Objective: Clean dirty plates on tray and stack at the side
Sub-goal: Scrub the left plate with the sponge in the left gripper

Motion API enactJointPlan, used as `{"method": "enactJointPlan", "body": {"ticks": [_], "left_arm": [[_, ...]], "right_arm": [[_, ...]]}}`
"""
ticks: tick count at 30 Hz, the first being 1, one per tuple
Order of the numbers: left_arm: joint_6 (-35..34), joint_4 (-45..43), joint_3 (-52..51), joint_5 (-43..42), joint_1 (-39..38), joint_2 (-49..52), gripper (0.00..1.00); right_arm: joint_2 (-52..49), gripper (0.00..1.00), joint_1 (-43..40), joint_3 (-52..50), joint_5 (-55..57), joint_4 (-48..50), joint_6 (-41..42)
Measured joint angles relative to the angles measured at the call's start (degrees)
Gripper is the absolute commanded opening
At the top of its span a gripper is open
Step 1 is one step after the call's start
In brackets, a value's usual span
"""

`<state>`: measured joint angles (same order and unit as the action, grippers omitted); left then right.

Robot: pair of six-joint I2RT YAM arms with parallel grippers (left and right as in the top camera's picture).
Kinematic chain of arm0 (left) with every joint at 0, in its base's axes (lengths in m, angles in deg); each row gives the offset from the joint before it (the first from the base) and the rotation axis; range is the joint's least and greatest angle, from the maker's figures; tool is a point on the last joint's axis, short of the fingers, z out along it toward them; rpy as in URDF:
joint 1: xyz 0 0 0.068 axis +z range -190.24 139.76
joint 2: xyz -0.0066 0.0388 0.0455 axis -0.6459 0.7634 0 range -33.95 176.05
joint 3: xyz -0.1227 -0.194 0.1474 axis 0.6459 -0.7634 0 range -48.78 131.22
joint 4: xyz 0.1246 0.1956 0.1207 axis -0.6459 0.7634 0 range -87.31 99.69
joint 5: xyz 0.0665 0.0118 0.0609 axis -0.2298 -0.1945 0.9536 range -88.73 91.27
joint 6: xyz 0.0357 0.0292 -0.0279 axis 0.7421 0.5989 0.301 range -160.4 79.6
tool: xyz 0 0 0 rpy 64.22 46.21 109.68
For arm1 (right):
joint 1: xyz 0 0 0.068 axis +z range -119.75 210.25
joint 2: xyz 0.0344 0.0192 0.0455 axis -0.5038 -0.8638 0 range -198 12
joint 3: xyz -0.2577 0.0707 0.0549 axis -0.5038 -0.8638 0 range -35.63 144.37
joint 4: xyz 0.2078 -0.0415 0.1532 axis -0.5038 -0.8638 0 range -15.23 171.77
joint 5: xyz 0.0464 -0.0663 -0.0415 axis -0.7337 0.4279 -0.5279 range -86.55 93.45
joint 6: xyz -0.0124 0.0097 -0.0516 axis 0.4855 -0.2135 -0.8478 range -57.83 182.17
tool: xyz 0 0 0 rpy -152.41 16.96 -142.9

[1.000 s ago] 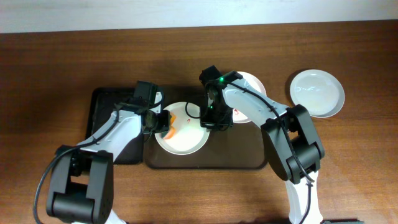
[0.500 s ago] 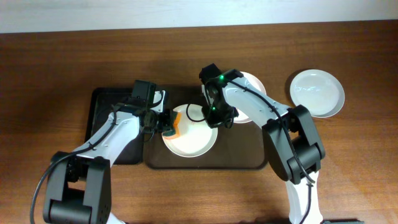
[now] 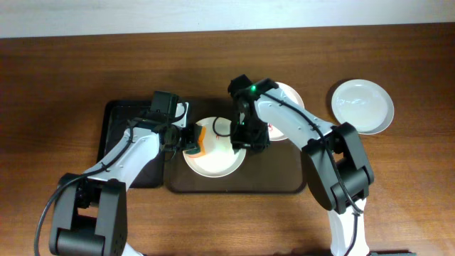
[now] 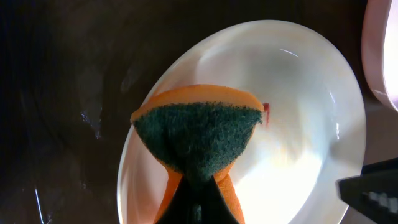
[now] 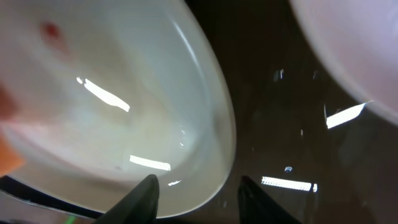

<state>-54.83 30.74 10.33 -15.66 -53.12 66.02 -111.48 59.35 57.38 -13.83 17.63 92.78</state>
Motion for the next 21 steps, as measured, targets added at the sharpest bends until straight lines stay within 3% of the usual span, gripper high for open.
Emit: {"method": "enactJointPlan", "body": {"ticks": [1,2,4,10,21], "left_arm": [[0.00,0.00,0.00,0.04,0.00,0.00,0.00],[0.00,0.00,0.00,0.07,0.00,0.00,0.00],[0.00,-0.02,0.00,0.20,0.00,0.00,0.00],[0.00,-0.20,0.00,0.26,0.00,0.00,0.00],[-2.14,-5.22,-0.04,-1.84,-1.62,0.37,0.00]], "right_arm": [[0.00,0.25,0.17,-1.20,-0.11,0.98,1.09],[0.00,0.13,0.26,-3.85,-0.24,2.78,2.23],[0.31,0.04,0.26,-5.73,-0.66,4.72,3.52],[1.05,0.04,0.20,-6.01,-0.55,13.49,-2.19],[1.09,0.04,0.26,-6.01,0.50,13.64,-4.28]]}}
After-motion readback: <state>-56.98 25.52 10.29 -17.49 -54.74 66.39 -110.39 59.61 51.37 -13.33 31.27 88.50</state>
